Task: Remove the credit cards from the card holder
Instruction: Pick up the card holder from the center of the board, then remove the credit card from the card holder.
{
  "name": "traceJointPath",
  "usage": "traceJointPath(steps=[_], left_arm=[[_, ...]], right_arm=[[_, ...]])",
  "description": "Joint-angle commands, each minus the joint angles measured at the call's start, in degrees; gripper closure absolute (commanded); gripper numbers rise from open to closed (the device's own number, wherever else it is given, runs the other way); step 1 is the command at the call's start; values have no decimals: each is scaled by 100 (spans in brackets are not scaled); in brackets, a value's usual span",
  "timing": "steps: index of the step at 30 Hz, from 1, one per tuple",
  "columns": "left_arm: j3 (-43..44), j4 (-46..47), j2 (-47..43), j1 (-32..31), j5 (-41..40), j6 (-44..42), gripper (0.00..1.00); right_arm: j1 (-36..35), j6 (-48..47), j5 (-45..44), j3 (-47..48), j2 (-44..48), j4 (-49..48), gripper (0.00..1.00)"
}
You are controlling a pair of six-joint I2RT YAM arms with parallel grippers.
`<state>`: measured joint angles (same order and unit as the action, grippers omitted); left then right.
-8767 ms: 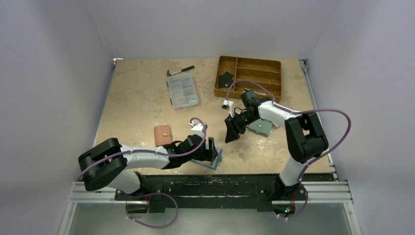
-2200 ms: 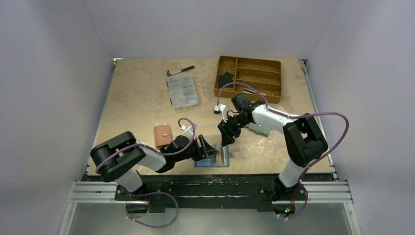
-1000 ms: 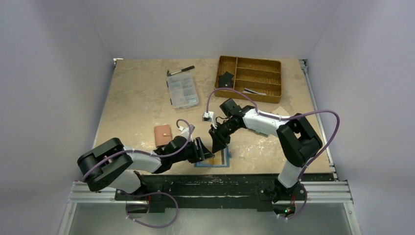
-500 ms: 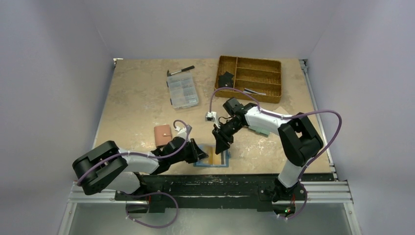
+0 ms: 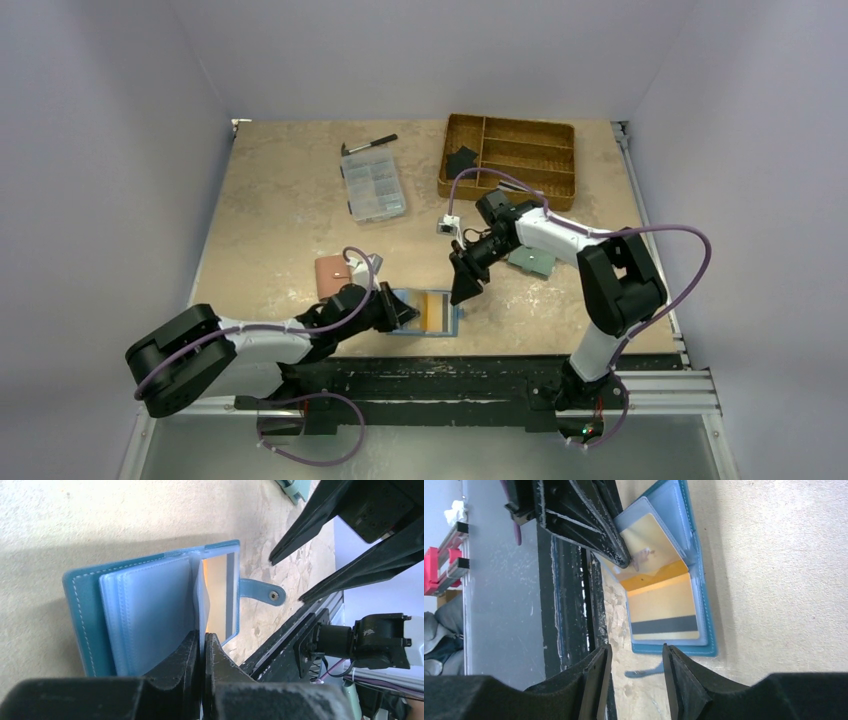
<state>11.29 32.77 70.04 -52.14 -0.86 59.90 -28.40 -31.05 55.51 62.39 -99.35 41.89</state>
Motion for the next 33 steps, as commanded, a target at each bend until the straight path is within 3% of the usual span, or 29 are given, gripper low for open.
traceJointPath(steps=[1,10,33], left_arm=[[-324,857,-68,28,-2,-61,100],[-419,1558,-172,28,-107,-27,100],[-501,3907,562,-30,252,-53,100]], right_arm=[[80,-372,392,195,284,251,49],[86,-642,856,337,136,594,48],[182,499,1306,74,188,-237,43]])
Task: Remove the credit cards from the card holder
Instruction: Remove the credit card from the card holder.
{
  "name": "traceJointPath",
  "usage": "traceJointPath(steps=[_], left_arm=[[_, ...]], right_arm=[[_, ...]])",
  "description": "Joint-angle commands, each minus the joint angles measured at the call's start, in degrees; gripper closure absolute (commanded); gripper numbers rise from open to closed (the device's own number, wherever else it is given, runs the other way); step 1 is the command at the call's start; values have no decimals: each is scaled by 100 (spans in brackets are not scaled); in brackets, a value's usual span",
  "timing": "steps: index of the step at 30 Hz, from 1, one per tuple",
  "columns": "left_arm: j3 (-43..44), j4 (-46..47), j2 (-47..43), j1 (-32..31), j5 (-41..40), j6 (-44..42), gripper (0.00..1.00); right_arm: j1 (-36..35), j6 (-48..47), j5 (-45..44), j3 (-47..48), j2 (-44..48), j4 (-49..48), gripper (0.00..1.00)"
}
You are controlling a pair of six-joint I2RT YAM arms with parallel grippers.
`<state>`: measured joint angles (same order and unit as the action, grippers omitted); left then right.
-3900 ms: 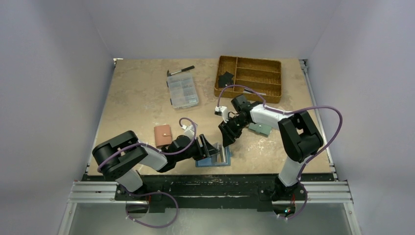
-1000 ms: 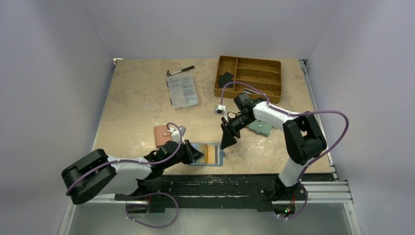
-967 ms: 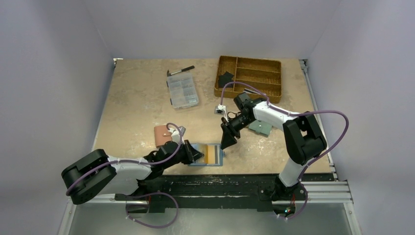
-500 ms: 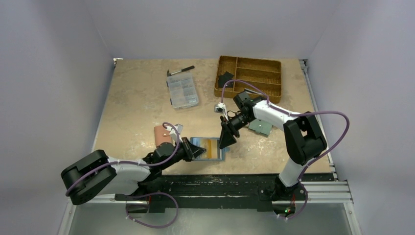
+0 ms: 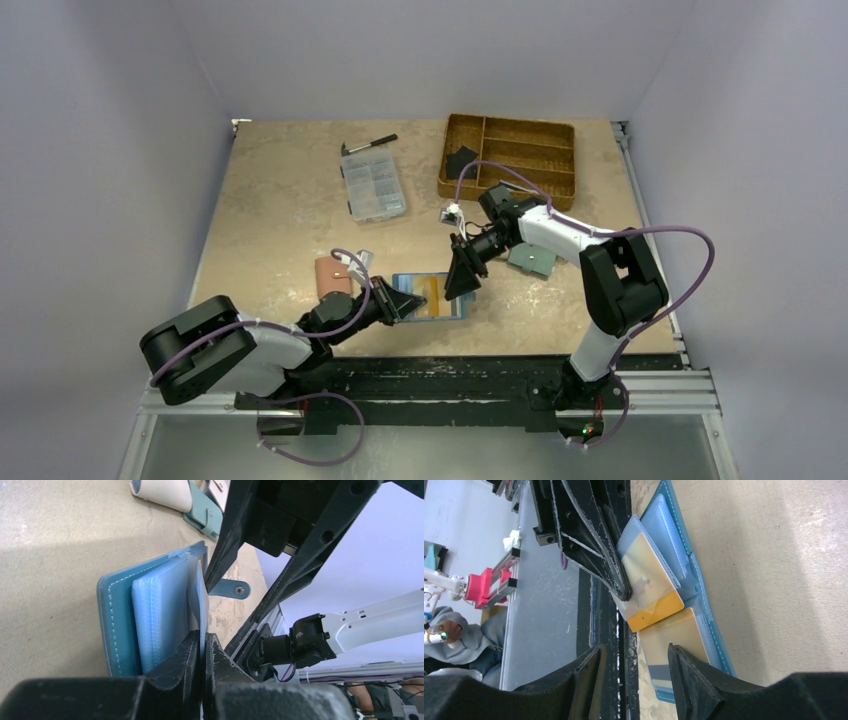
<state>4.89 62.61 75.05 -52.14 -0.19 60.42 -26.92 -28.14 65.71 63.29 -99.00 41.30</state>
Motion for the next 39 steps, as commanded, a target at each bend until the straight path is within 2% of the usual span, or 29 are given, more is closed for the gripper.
traceJointPath(steps=[1,14,18,21,26,27,33,36,39], left_arm=[[160,968,70,-49,205,-142,100],[496,1389,387,-404,239,-510,100],[491,1465,432,-415,197,-503,100],[479,1450,432,-417,177,-487,100],[466,1396,466,-414,123,-414,100],[443,1387,467,-406,92,-392,97],[250,1123,204,-395,-165,-242,64],[179,809,-68,-376,-244,-241,55],[109,464,-366,-346,-330,-264,53]], right_arm=[[37,225,303,-18,153,-187,43],[74,423,587,-80,135,-307,45],[82,470,614,-88,106,-315,50],[81,500,635,-88,76,-324,60],[83,520,636,-88,48,-333,92],[82,512,625,-88,52,-326,99],[81,407,349,-58,59,-268,100],[81,265,209,-22,35,-182,100],[81,9,83,39,-2,13,100]])
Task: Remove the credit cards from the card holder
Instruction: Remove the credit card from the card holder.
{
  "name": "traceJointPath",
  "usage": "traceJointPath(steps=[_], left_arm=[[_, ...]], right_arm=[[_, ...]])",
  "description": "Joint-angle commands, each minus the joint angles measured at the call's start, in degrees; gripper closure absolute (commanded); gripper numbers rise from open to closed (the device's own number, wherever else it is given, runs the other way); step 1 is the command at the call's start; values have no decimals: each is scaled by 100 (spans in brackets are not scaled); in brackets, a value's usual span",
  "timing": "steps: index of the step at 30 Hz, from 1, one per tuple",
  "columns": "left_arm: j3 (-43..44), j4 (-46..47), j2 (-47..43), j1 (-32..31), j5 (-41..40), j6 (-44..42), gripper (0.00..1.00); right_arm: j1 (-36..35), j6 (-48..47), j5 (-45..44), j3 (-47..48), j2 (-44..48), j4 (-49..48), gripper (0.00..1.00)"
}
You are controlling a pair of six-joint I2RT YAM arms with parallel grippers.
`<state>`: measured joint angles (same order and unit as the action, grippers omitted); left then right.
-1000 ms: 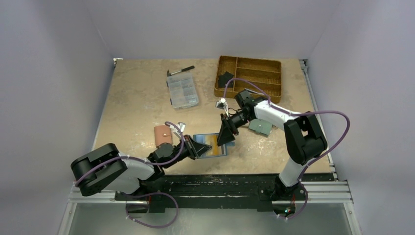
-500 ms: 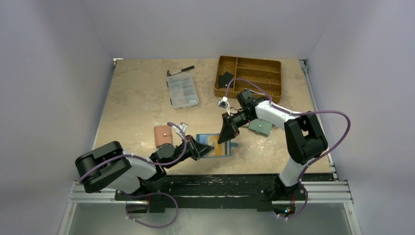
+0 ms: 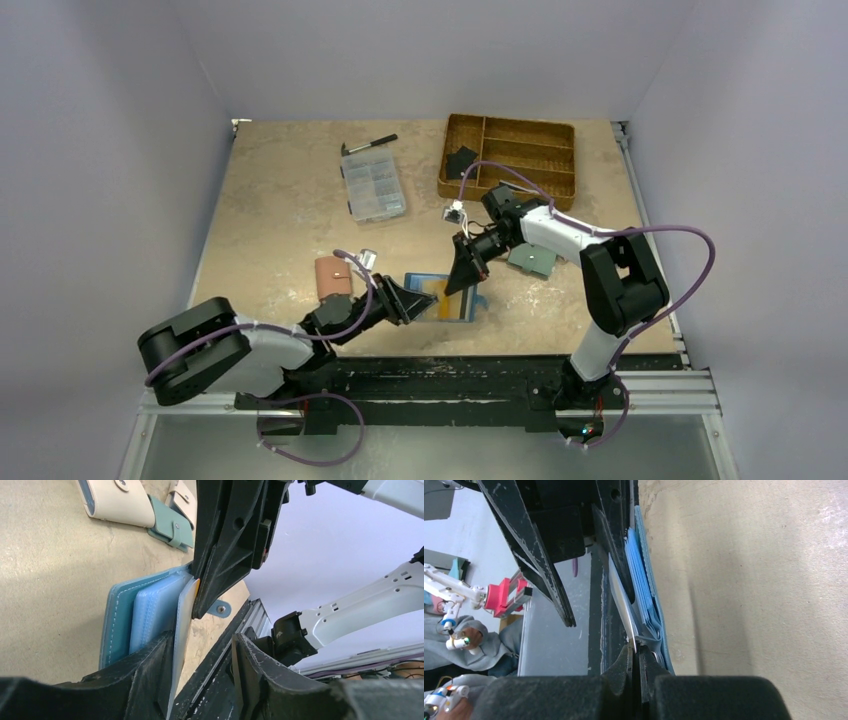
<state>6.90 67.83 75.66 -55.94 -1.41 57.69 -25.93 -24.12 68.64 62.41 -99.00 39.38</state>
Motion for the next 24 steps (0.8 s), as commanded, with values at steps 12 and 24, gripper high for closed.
traceJointPath(steps=[12,24], left_arm=[[-235,-629,-803,107,-376,-34,100],[-384,-1842,-1077,294,-1030,-190,100]], right_arm=[[-15,-814,-431,208,-108,483,100],[37,-980,-1157,303,-146,598,100]])
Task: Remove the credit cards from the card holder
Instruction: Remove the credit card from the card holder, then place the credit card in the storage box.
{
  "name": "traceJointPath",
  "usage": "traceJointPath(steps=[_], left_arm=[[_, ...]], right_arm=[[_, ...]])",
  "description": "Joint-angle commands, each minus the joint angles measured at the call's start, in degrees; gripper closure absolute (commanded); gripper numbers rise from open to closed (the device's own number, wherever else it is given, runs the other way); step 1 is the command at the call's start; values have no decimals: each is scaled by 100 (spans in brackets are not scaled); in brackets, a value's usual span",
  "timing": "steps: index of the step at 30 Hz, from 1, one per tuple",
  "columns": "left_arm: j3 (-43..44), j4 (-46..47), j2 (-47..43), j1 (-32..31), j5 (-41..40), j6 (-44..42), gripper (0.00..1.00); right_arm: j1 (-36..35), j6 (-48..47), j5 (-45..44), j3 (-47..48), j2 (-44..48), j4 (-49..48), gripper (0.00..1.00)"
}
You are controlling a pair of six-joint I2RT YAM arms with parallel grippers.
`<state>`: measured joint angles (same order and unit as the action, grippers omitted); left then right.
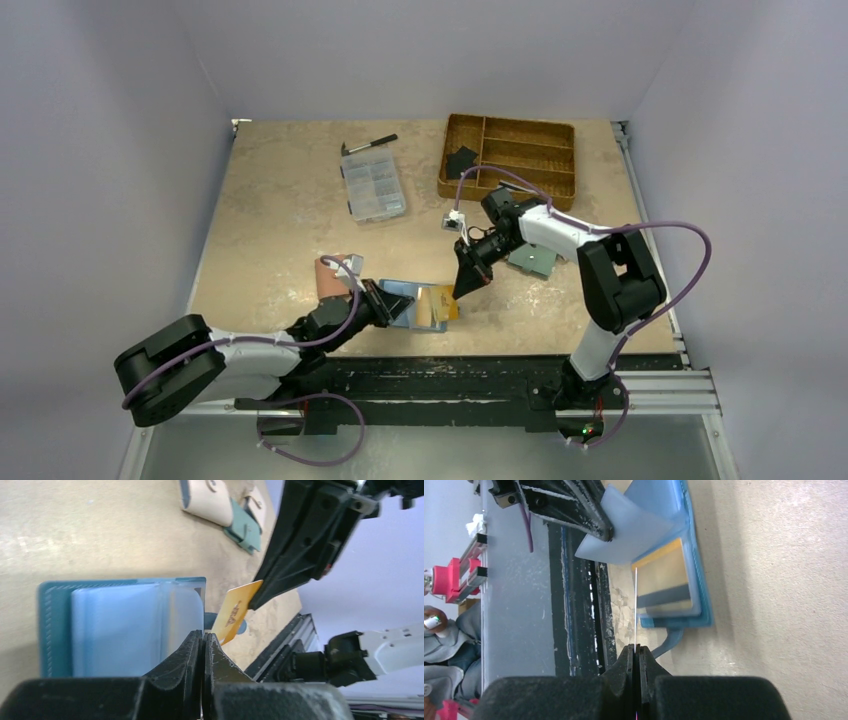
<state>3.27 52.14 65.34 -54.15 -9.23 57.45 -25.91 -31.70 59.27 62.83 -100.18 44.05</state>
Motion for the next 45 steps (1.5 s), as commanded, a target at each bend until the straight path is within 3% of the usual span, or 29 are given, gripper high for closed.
traceJointPath(steps=[1,8,13,17,22,29,36,45], left_arm=[[-5,-372,-17,156,-250,-197,100],[392,-1930,-69,273,-672,-254,99],[799,-3241,-329,267,-1062,-274,65],[1098,-4039,-535,275,-1178,-331,43],[1459,-4939,-926,275,-1230,-512,25],[2176,-6187,-1597,277,-1123,-1014,4],[3560,-6959,-1548,288,-850,-2075,1],[5577,-8174,-142,286,-998,-3796,1]], right_arm=[[54,-298,-229,290,-16,194,100],[380,-561,-295,368,326,375,100],[822,-604,-284,420,702,426,100],[1241,-605,-280,494,986,455,100],[1753,-425,-325,685,1178,400,100],[2323,-229,-557,2079,616,798,100],[2747,233,-843,3043,134,515,100],[2962,472,-1032,3451,-54,374,100]])
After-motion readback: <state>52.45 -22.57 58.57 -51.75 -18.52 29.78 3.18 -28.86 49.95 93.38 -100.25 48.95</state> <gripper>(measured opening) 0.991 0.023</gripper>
